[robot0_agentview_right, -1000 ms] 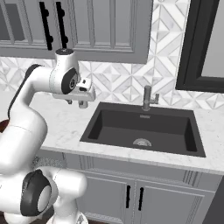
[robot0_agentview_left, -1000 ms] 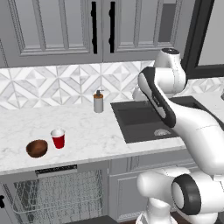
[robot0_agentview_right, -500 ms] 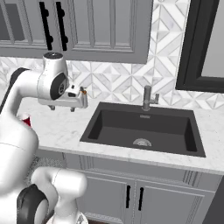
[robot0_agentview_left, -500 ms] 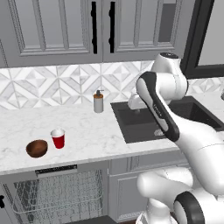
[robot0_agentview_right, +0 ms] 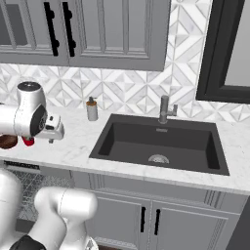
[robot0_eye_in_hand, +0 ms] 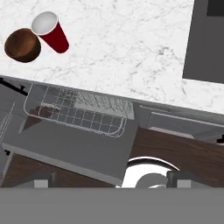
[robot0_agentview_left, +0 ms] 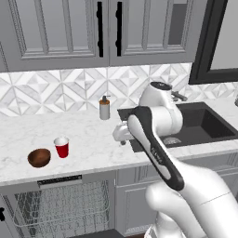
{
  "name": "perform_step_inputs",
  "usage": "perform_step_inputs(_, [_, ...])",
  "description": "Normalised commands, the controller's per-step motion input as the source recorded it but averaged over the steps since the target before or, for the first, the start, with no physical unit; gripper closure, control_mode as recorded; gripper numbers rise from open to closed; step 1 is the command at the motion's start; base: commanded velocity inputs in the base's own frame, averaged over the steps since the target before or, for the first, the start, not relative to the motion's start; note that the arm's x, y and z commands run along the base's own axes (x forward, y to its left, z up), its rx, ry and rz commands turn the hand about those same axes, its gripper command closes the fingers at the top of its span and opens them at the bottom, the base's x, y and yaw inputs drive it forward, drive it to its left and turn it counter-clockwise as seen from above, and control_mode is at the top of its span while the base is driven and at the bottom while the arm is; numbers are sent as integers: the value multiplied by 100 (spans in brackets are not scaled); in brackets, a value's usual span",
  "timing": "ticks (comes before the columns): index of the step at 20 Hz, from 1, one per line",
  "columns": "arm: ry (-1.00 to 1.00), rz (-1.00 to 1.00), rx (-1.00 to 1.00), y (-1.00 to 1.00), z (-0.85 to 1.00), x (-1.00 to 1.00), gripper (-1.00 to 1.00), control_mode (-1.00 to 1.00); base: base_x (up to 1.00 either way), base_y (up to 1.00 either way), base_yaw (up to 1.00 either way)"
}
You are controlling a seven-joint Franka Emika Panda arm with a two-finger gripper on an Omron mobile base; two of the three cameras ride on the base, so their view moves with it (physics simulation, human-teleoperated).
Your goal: Pick up the cup and bowl from the counter, place them in the dishwasher, and close the dishwasher door.
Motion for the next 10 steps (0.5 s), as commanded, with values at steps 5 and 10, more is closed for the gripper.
perform_step_inputs(5, [0, 6, -6, 77, -17, -4, -100, -100, 0, 0, 0])
perform_step_inputs(10, [1, 5, -3, 56, -15, 2, -100, -100, 0, 0, 0])
